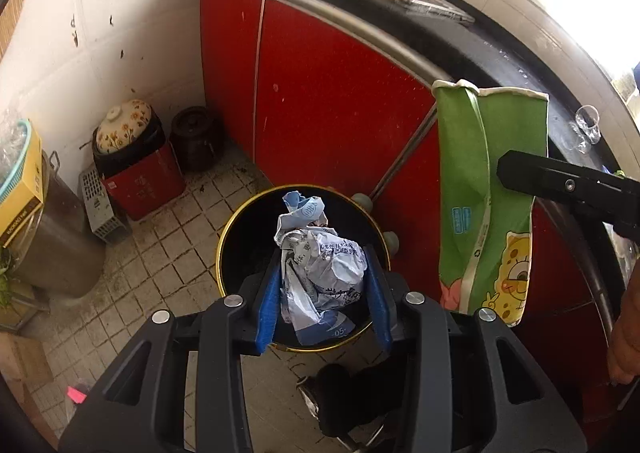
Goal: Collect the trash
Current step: 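Carry both held items down over the black trash bin, then open both tools to drop the bag and foil into the bin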
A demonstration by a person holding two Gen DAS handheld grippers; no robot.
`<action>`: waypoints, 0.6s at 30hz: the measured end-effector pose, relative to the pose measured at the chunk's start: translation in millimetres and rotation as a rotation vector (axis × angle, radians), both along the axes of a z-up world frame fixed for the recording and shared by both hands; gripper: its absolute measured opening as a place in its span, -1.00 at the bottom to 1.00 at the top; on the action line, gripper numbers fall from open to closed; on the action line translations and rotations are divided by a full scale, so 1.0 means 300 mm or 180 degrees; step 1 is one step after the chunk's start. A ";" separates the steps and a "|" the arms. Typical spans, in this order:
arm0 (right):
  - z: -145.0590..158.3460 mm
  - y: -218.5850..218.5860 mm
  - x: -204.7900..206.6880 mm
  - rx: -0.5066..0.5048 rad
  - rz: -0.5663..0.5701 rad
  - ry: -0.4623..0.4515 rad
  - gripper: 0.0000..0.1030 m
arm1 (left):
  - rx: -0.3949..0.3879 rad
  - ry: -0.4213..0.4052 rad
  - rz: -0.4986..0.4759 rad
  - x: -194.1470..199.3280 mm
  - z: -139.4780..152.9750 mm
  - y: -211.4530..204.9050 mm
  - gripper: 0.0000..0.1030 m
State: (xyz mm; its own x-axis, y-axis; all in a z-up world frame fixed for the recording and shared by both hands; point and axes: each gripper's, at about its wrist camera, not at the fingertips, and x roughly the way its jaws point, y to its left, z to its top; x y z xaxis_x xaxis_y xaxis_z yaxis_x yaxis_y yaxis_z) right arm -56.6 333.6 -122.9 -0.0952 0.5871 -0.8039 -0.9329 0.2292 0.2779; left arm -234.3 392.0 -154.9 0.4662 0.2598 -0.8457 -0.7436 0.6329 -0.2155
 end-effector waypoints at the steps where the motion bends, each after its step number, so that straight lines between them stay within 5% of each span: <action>1: -0.042 0.016 0.007 -0.0063 -0.0006 0.0009 -0.50 | -0.0076 -0.0003 0.0011 0.000 -0.036 0.013 -0.27; 5: -0.170 0.071 0.000 -0.0303 0.0006 0.0033 -0.50 | -0.0171 0.0064 0.0036 0.009 -0.143 0.043 -0.26; 13: -0.240 0.136 0.019 -0.0423 -0.0001 -0.0012 -0.47 | -0.0239 0.0061 0.0006 0.022 -0.223 0.054 -0.18; 14: -0.243 0.145 0.021 -0.0450 -0.0001 0.0024 -0.15 | -0.0220 0.0042 0.0019 0.022 -0.221 0.055 -0.09; 16: -0.236 0.150 0.032 -0.0434 -0.0038 0.0038 0.46 | -0.0203 0.0021 0.0065 0.020 -0.219 0.061 0.45; 18: -0.223 0.142 0.040 -0.0347 -0.0035 0.0050 0.49 | -0.0165 -0.0037 0.0114 0.014 -0.204 0.062 0.61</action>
